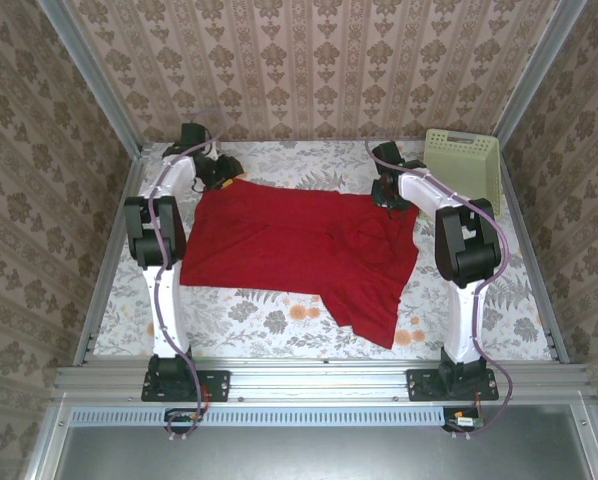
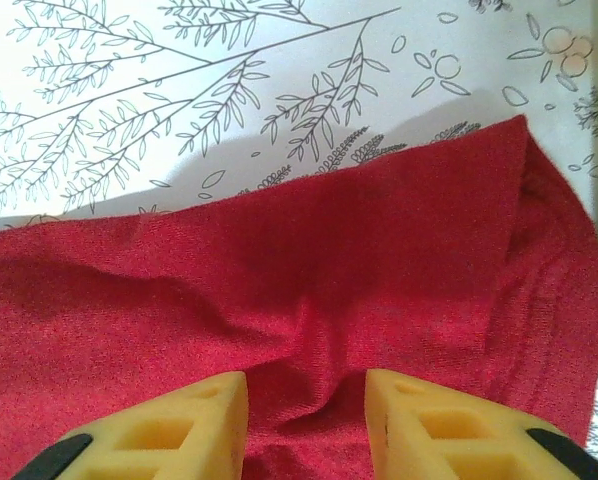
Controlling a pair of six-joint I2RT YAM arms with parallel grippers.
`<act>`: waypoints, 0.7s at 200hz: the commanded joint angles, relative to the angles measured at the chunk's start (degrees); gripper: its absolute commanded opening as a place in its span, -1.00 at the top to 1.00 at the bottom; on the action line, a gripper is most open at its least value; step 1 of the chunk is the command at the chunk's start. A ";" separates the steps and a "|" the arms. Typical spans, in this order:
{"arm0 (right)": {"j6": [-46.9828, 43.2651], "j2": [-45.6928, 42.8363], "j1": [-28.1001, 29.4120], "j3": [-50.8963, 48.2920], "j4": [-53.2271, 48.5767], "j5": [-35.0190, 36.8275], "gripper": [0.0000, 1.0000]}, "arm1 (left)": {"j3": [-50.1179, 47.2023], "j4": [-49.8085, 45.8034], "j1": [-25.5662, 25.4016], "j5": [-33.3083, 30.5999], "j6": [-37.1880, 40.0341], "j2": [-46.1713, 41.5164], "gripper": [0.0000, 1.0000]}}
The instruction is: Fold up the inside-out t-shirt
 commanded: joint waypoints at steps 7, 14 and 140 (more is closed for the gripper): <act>3.45 5.39 -0.59 5.12 -3.92 -1.44 0.21 | -1.55 -0.54 2.54 -4.37 -0.38 2.52 0.08; 4.09 6.27 -1.04 5.78 -3.97 -1.62 0.20 | -2.73 0.00 3.01 -4.69 -0.72 2.34 0.07; 7.31 20.71 -2.13 27.91 -11.01 -3.85 0.03 | -23.53 10.52 11.66 -5.91 -5.93 -8.01 0.07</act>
